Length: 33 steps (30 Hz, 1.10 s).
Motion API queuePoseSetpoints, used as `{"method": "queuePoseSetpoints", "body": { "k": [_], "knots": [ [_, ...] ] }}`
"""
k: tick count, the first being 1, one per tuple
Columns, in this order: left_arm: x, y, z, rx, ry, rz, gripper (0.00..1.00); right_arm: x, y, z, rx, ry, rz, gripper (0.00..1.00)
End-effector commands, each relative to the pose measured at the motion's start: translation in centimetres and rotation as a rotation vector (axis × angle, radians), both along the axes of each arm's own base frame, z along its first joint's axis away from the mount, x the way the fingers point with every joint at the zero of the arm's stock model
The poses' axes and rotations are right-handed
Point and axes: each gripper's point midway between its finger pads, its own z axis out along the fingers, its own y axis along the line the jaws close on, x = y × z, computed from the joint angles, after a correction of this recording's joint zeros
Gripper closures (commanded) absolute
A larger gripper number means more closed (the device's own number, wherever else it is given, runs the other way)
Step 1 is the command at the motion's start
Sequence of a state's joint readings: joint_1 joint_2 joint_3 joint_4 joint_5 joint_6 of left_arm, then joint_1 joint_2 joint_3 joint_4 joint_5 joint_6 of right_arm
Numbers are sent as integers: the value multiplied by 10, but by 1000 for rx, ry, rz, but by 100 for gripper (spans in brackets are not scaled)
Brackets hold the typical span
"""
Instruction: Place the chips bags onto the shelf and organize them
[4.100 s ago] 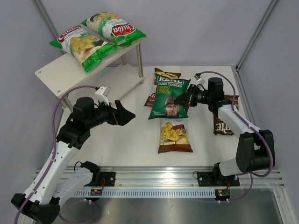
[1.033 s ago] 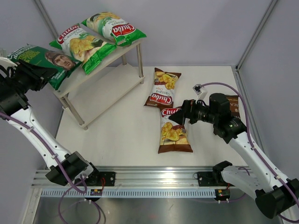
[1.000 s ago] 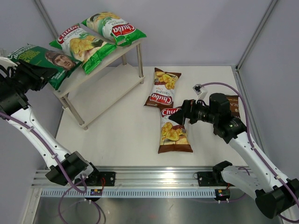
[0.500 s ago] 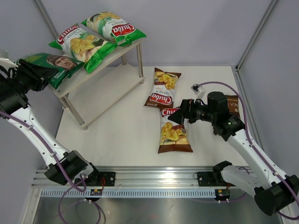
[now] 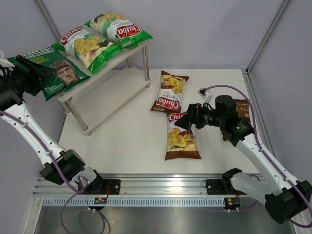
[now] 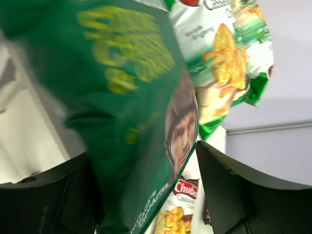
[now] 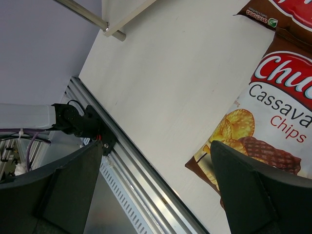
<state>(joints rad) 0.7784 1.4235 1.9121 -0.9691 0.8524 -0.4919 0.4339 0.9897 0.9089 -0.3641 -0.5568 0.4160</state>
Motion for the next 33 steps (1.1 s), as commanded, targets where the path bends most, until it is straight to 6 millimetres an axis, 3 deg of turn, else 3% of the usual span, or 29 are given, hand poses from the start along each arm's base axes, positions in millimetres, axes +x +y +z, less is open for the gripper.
{"method": "queuePoseSetpoints", "body": {
  "k": [1,4,13,18,27,33],
  "knots": [
    [-1,14,5,114,28,73,23,1,5,20,35,-60,31,1],
    [2,22,4,149,51,102,22,0,6,21,36,-63,36,1],
    [10,32,-4,183,107,139,34,3,9,21,50,-56,39,1],
    [20,30,-9,147,110,108,42,4,10,20,59,-51,40,0],
    [31,23,-18,100,117,61,43,6,13,17,72,-49,41,0],
    [36,6,-17,85,92,-4,43,6,13,14,66,-49,43,0]
  ]
}}
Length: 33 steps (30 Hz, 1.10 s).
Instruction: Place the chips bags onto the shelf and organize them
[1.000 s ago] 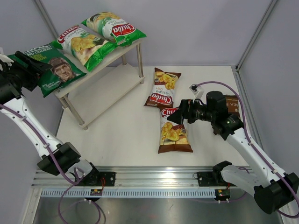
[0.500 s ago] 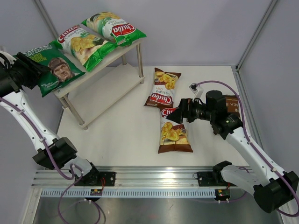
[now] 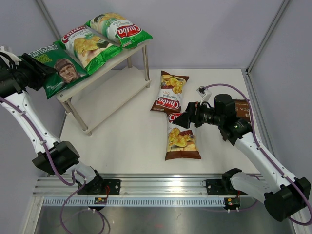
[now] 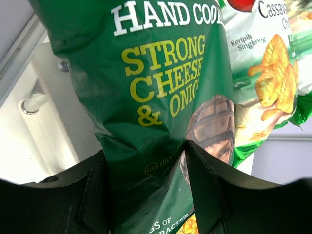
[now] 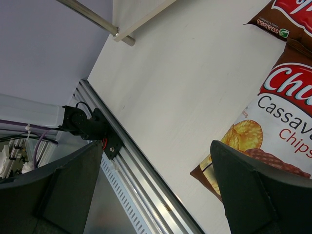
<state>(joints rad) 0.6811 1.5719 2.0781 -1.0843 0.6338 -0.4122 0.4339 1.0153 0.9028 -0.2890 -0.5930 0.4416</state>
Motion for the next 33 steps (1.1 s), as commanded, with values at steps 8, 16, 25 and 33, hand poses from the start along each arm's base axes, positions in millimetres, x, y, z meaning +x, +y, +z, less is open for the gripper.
{"method": "queuePoseSetpoints", "body": {
  "k": [8,16,25,33],
  "knots": [
    [8,-19,7,-19,-51,-82,43,1,4,6,20,-36,19,0],
    [11,-30,6,-28,-60,-126,40,1,3,6,13,-40,18,0],
    [10,-30,5,-10,-48,-108,33,0,2,8,10,-47,17,1],
    [-12,-8,11,117,8,59,1,2,0,7,-12,-49,10,1]
  ]
}}
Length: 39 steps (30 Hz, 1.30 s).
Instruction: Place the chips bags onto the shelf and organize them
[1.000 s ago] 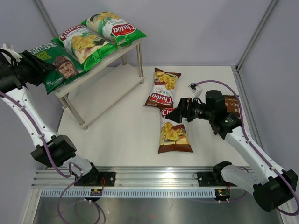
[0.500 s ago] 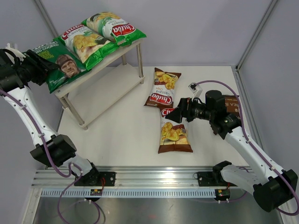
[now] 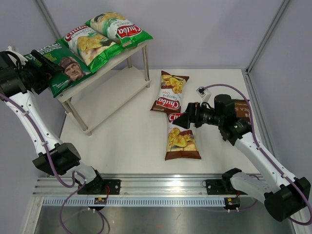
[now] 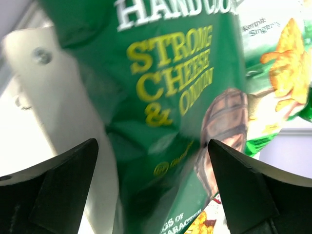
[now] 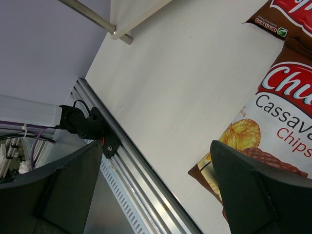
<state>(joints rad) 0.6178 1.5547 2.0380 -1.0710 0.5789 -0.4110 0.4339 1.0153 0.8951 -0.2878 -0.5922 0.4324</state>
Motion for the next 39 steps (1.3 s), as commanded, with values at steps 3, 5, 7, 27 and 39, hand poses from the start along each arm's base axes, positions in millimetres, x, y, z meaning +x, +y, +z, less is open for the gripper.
{"method": "queuePoseSetpoints", "body": {
  "k": [3,5,7,27,39],
  "knots": [
    [-31,15,29,155,-10,148,1,6,-3,6,-34,-45,-14,1],
    [-45,17,39,195,-20,200,1,8,-5,3,-50,-45,-27,1],
    [-57,18,49,226,-40,236,1,11,-9,-1,-70,-44,-53,1],
    [-129,-226,45,253,-310,-614,1,43,-91,-70,-252,86,-639,1],
    [-177,-316,-105,-33,-227,-1039,1,11,-80,-139,-180,241,-583,0]
  ]
}}
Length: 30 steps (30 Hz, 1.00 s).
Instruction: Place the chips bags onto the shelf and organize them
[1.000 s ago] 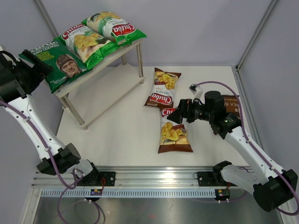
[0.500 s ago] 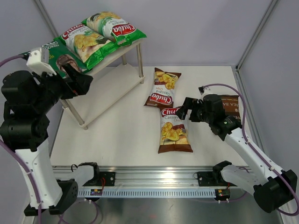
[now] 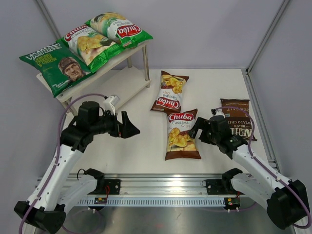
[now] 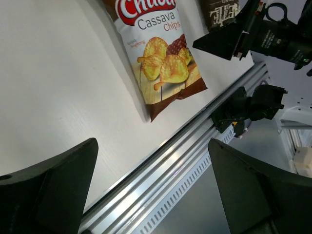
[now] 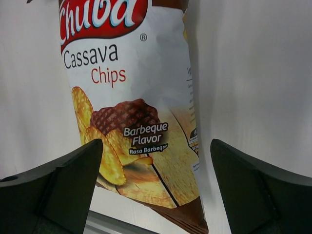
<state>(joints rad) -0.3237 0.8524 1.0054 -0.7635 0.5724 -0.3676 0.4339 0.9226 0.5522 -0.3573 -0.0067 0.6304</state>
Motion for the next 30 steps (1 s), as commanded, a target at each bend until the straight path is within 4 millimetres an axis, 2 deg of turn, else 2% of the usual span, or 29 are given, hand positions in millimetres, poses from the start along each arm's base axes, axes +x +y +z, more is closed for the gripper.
{"method": "queuePoseSetpoints", "body": {
  "k": [1,3,4,5,7,8,9,13,16,17,20,24,26,27,29,30],
  "knots": [
    [-10,-25,18,-172,-114,-100,1,5,17,13,126,-75,25,1],
    [-17,-27,8,-172,-110,-118,1,-1,26,5,164,-52,68,0],
    [-19,-26,-3,-160,-92,-118,1,-2,28,2,175,-44,76,1],
    [-21,-25,-7,-157,-93,-119,1,-5,30,-6,182,-25,85,1],
    [-25,-24,-13,-150,-96,-132,1,-8,42,-9,236,-18,141,1],
    [-26,-24,-14,-148,-97,-134,1,-13,43,-18,245,3,149,1],
    [-27,-23,-16,-143,-94,-134,1,-11,52,-15,287,-15,181,1],
    [-27,-22,-24,-135,-85,-128,1,-16,60,-29,334,10,206,6],
    [-23,-23,-36,-143,-54,-102,1,-19,64,-32,364,5,232,25],
    [-22,-22,-45,-141,-31,-85,1,-22,63,-35,361,6,234,35],
    [-11,-22,-56,-158,-2,-10,1,-22,62,-31,365,-36,239,48],
    [9,-25,-72,-150,2,72,1,-22,61,-11,374,-101,254,65],
    [9,-37,-76,-136,5,57,1,-22,61,-4,377,-114,263,71],
    [19,-42,-83,-115,1,77,1,-24,62,1,382,-125,271,76],
    [17,-62,-86,-106,1,29,1,-26,63,6,396,-131,280,78],
    [25,-72,-94,-96,18,35,1,-27,64,10,406,-145,286,79]
  ]
}}
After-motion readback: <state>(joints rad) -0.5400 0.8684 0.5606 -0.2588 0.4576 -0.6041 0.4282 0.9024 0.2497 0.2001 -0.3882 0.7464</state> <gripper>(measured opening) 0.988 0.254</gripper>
